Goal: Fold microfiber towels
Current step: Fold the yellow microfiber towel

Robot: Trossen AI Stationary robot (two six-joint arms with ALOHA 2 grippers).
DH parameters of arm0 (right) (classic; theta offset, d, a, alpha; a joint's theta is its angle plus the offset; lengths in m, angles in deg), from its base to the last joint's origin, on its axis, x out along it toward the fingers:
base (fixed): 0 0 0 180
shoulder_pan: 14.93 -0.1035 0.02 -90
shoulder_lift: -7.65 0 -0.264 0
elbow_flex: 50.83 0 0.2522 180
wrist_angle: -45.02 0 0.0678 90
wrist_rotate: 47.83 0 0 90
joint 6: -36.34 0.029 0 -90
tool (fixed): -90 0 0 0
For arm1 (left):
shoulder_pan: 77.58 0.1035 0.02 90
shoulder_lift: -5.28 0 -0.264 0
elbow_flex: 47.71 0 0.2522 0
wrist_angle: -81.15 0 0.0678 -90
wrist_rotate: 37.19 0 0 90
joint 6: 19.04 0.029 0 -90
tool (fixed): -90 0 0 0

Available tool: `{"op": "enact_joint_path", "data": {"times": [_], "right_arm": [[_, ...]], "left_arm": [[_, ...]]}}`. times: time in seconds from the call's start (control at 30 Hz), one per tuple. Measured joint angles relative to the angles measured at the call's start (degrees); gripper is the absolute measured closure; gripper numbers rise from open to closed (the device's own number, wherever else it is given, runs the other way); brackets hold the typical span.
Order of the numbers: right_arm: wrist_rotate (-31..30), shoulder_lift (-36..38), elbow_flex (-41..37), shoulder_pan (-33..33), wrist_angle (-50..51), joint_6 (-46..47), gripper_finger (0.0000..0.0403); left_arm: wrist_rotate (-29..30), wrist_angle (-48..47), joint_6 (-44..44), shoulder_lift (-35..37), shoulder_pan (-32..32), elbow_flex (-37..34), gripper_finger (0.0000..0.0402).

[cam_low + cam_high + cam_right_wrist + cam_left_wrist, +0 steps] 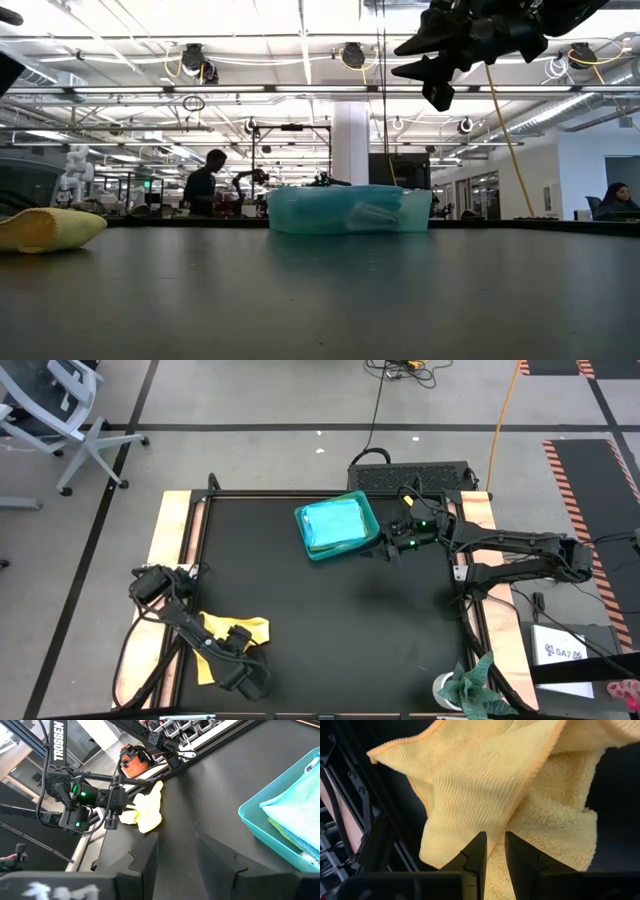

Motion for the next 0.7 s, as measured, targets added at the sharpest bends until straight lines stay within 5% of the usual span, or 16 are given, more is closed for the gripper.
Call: {"op": "enact_joint_path", "data": {"times": [0.7], "right_arm": [[0.0, 0.0, 0.0, 0.0, 0.0, 0.0, 0.0282]], "left_arm": [[-0.2, -0.2, -2.6, -2.1, -2.3, 0.0, 0.033]]}}
